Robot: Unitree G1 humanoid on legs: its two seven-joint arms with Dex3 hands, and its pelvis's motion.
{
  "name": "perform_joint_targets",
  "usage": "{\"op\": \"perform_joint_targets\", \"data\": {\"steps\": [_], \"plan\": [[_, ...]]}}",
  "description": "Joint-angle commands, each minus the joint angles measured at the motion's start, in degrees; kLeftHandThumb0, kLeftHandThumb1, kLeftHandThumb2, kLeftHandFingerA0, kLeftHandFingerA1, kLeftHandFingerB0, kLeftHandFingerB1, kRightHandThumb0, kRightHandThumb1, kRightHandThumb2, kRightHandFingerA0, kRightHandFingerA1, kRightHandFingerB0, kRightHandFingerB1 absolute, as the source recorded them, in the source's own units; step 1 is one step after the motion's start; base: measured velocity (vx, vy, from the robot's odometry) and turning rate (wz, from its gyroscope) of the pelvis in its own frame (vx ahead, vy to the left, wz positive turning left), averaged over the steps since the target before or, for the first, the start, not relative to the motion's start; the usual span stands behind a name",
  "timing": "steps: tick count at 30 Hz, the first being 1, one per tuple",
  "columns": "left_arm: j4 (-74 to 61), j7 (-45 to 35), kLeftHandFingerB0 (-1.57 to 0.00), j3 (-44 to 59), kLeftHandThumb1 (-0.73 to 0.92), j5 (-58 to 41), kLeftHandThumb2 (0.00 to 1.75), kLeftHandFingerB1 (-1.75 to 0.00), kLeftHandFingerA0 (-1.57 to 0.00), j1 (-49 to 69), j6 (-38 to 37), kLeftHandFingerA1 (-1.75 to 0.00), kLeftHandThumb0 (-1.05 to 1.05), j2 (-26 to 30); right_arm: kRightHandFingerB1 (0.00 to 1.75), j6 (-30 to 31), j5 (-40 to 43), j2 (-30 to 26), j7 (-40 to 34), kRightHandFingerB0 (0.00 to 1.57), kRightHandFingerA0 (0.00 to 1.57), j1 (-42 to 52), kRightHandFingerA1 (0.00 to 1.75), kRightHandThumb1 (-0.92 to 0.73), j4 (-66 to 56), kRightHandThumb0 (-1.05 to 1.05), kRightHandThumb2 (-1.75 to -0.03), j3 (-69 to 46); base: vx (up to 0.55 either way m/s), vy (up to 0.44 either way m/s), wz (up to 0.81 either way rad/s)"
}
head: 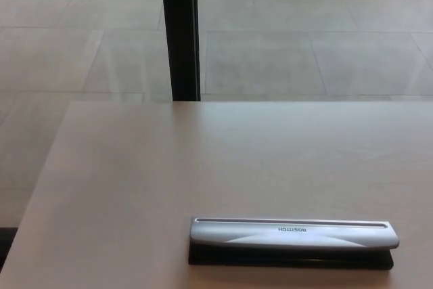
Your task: A hole pucnch is kept on the middle on the desk infront of the robot and the robot uses both its hands as fists to press on it and use it
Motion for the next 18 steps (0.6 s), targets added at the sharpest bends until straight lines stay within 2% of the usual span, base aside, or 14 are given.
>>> {"op": "perform_joint_targets", "data": {"steps": [1, 3, 4, 5, 6, 7, 9, 11, 12, 14, 15, 16, 17, 18], "plan": [[-4.0, 4.2, -0.75, 4.2, 0.38, -3.8, 0.81, -0.77, -1.0, 0.8, 7.3, -0.8, -0.47, -1.0, 0.46, -1.0, 7.8, -1.8, -2.3, 0.27, 0.77, -1.6, 1.23, -0.66, 0.4, -0.5, -0.6, -6.4, 0.0, 0.0, 0.0], [-4.3, 7.9, -0.74, 6.7, 0.41, -4.4, 0.82, -0.78, -1.0, -0.5, 10.2, -0.82, -0.47, -1.3, 0.53, 2.0, 10.5, -2.3, -5.2, 0.16, 0.88, -3.0, 1.21, -0.54, -0.4, -0.56, -0.89, -9.9, 0.0, 0.0, 0.0], [-6.0, 12.8, -0.85, 9.6, 0.46, -4.6, 0.93, -0.91, -1.07, -2.9, 18.2, -1.47, -0.45, -0.1, 0.51, 3.6, 12.5, -5.3, -6.7, 0.13, 0.87, -5.1, 1.54, -0.71, 1.6, -0.52, -0.66, -12.8, 0.0, 0.0, 0.0], [-3.9, 13.8, -0.68, 10.5, 0.41, -4.7, 1.05, -0.84, -1.16, -4.5, 16.6, -1.22, -0.42, 1.0, 0.5, 4.9, 14.1, -6.6, -7.1, 0.05, 0.93, -6.1, 1.28, -0.63, 1.6, -0.58, -0.92, -14.6, 0.0, 0.0, 0.0], [-4.7, 15.2, -0.43, 15.3, 0.42, -8.9, 1.08, -0.77, -1.16, -7.0, 16.1, -1.22, -0.42, 1.5, 0.52, 5.6, 15.6, -9.4, -7.0, 0.1, 0.9, -7.9, 1.29, -0.81, 1.4, -0.55, -0.64, -16.7, 0.0, 0.0, 0.0], [-5.5, 16.3, -0.47, 18.5, 0.41, -11.8, 1.03, -0.89, -1.09, -8.7, 15.7, -1.46, -0.45, 1.8, 0.44, 5.2, 16.7, -10.7, -6.4, 0.11, 0.61, -9.1, 0.81, -0.83, 0.9, -0.5, -0.64, -18.0, 0.0, 0.0, 0.0], [-5.6, 18.5, -0.53, 22.1, 0.47, -12.6, 1.11, -0.84, -1.12, -13.7, 17.6, -1.15, -0.5, 5.3, 0.42, 4.2, 15.5, -13.9, -7.8, 0.32, 0.84, -12.6, 0.64, -0.83, 1.0, -0.44, -0.65, -18.4, 0.0, 0.0, 0.0], [-7.2, 16.2, -0.83, 22.6, 0.49, -11.5, 0.97, -1.16, -1.12, -16.2, 14.5, -1.37, -0.55, 7.5, 0.57, 5.4, 15.7, -16.8, -7.5, 0.48, 0.97, -15.9, 0.75, -0.76, 0.1, -0.37, -0.75, -19.1, 0.0, 0.0, 0.0], [-7.3, 15.9, -0.91, 23.4, 0.54, -12.0, 0.91, -0.75, -1.07, -18.5, 13.2, -1.34, -0.64, 8.7, 0.64, 3.7, 15.8, -17.7, -6.9, 0.92, 1.17, -17.5, 1.07, -0.62, -0.2, -0.28, -0.94, -19.4, 0.0, 0.0, 0.0], [-7.0, 15.4, -0.92, 24.9, 0.42, -12.9, 1.04, -0.82, -1.22, -25.0, 10.4, -1.33, -0.63, 12.3, 0.85, 1.1, 17.6, -19.4, -3.8, 0.95, 1.23, -21.8, 1.25, -0.53, -2.4, -0.3, -1.1, -20.6, 0.0, 0.0, 0.0], [-11.1, 19.5, -0.82, 27.4, 0.51, -16.3, 1.0, -1.19, -0.87, -32.5, 13.3, -1.54, -0.64, 13.2, 0.93, 2.0, 19.5, -18.0, -5.1, 0.92, 1.17, -24.8, 1.65, -0.56, -10.5, -0.29, -0.97, -21.1, 0.0, 0.0, 0.0], [-11.7, 20.0, -0.82, 28.0, 0.51, -16.5, 1.0, -1.19, -0.87, -33.4, 13.8, -1.54, -0.64, 13.1, 0.93, 2.3, 19.6, -17.9, -5.2, 0.92, 1.17, -25.3, 1.65, -0.56, -11.4, -0.29, -0.97, -21.3, 0.0, 0.0, 0.0], [-19.5, 18.9, -1.0, 27.9, 0.38, -20.1, 1.16, -1.19, -1.35, -38.3, 10.5, -1.46, -0.62, 11.4, 1.11, 3.8, 21.5, -16.1, -4.8, 0.94, 1.09, -27.4, 1.74, -0.54, -20.5, -0.35, -0.98, -20.6, 0.0, 0.0, 0.0], [-19.7, 18.8, -1.0, 28.2, 0.38, -19.8, 1.16, -1.19, -1.35, -38.5, 10.8, -1.46, -0.62, 11.2, 1.11, 4.1, 21.4, -15.9, -4.8, 0.94, 1.09, -27.4, 1.74, -0.54, -20.9, -0.35, -0.98, -20.8, 0.0, 0.0, 0.0]]}}
